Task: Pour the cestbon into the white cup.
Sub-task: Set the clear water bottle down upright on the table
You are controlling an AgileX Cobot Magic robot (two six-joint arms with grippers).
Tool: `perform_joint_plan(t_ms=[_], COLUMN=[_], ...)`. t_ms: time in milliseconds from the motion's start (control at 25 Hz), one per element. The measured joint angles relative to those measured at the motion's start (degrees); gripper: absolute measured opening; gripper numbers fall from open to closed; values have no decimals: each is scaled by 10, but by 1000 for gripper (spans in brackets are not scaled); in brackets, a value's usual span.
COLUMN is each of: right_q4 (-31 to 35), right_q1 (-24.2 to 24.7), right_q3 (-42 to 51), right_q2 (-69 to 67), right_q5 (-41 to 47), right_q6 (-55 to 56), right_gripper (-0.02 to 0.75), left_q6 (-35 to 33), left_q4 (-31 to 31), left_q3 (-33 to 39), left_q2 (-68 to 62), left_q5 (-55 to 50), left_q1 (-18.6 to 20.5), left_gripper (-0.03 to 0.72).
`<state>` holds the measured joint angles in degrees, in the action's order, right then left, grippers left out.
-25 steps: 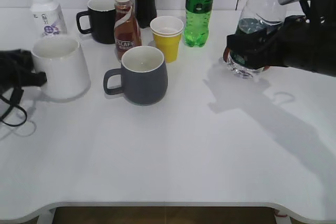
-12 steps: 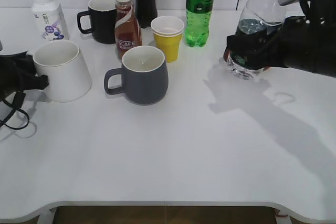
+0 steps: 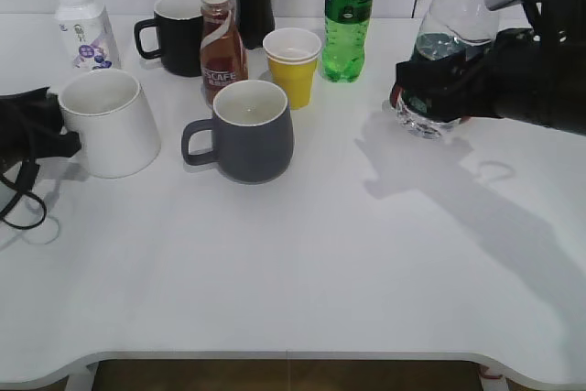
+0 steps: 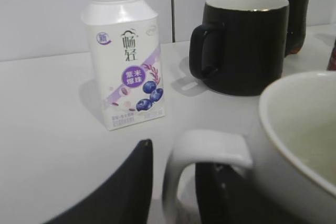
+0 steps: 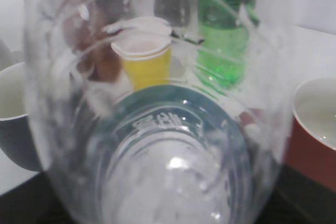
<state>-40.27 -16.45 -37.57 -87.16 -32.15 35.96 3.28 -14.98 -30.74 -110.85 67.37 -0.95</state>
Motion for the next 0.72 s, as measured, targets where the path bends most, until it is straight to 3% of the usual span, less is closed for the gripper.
perform_joint_plan(t_ms=[720], right_q4=[34], right_q1=[0], right_q3=[0], right_q2=[-111], right_q5=[-63], right_q6=[-53], right_gripper=[463], left_q6=[-22], left_q4=[13], left_q3=[143], left_q2=[67], left_q5=[17], left_q1=[0], left_gripper=[238])
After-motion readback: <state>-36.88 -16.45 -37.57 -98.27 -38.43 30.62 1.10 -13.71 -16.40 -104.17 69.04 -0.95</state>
